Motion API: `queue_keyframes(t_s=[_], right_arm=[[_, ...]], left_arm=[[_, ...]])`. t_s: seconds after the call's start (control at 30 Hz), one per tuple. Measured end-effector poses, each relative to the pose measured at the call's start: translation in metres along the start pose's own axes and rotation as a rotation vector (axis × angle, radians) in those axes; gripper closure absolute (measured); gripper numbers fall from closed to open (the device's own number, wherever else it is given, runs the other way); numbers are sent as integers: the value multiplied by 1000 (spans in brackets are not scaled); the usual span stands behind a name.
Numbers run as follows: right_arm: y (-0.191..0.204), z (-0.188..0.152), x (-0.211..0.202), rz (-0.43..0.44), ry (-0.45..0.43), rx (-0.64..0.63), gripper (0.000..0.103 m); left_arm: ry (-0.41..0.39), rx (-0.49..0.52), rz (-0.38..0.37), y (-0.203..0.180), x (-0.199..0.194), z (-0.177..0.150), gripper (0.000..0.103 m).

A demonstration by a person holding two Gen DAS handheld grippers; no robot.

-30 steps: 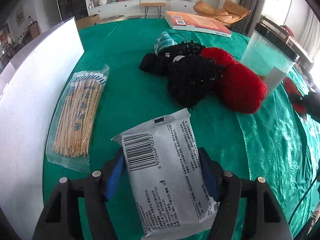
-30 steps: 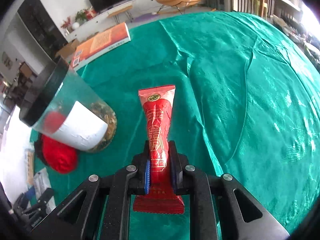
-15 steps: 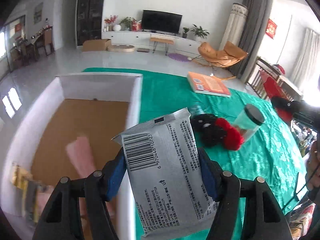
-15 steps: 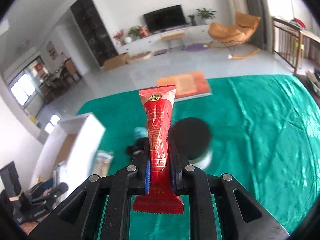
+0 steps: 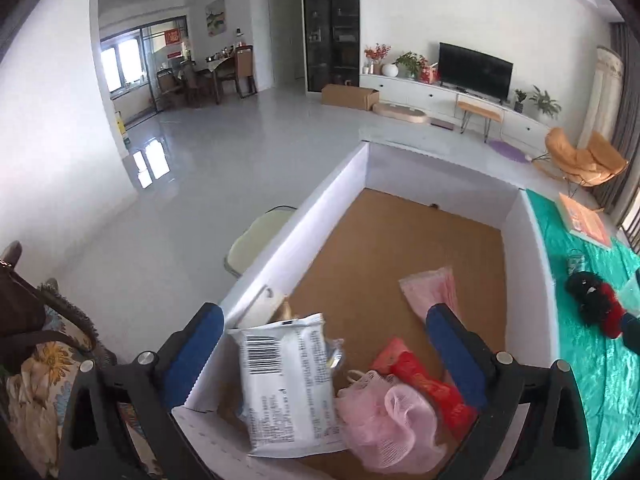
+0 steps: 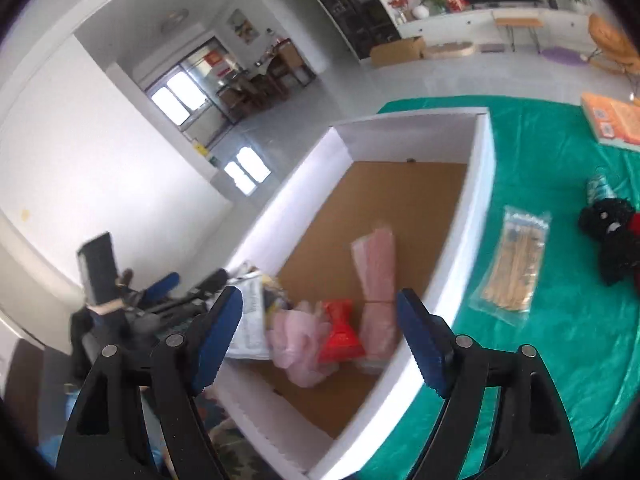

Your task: Organize soft objects

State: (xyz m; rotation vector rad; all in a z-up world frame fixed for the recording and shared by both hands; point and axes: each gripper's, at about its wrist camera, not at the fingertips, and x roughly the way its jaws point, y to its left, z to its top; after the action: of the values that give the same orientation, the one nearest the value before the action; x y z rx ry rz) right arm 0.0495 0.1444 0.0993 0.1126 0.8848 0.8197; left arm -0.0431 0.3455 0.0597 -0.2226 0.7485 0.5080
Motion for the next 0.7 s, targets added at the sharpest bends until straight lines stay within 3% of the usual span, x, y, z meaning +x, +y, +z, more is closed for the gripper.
queue_keyframes(t_s=[0.1, 0.2, 0.3, 0.37, 0.47, 0.7], right_arm=[[-46, -29, -16, -241, -58, -20, 21], [-109, -69, -27, -532, -62, 5, 21], [-169, -109, -42, -705, -41, 97, 21], [-200, -133, -58, -749, -48, 183, 21], [-218, -153, -79, -820, -72, 229, 21], [-245, -151, -85, -834, -65, 338, 21]], left_arm=[[-15, 48, -134, -46, -7, -5, 2], [-7, 136, -320, -113, -21, -23, 2], [59, 248, -492, -189, -24, -56, 2], [144, 337, -565, -239, -16, -83, 2], [233, 411, -593, -297, 7, -120, 2], [163, 491, -560, -345, 41, -145, 2]])
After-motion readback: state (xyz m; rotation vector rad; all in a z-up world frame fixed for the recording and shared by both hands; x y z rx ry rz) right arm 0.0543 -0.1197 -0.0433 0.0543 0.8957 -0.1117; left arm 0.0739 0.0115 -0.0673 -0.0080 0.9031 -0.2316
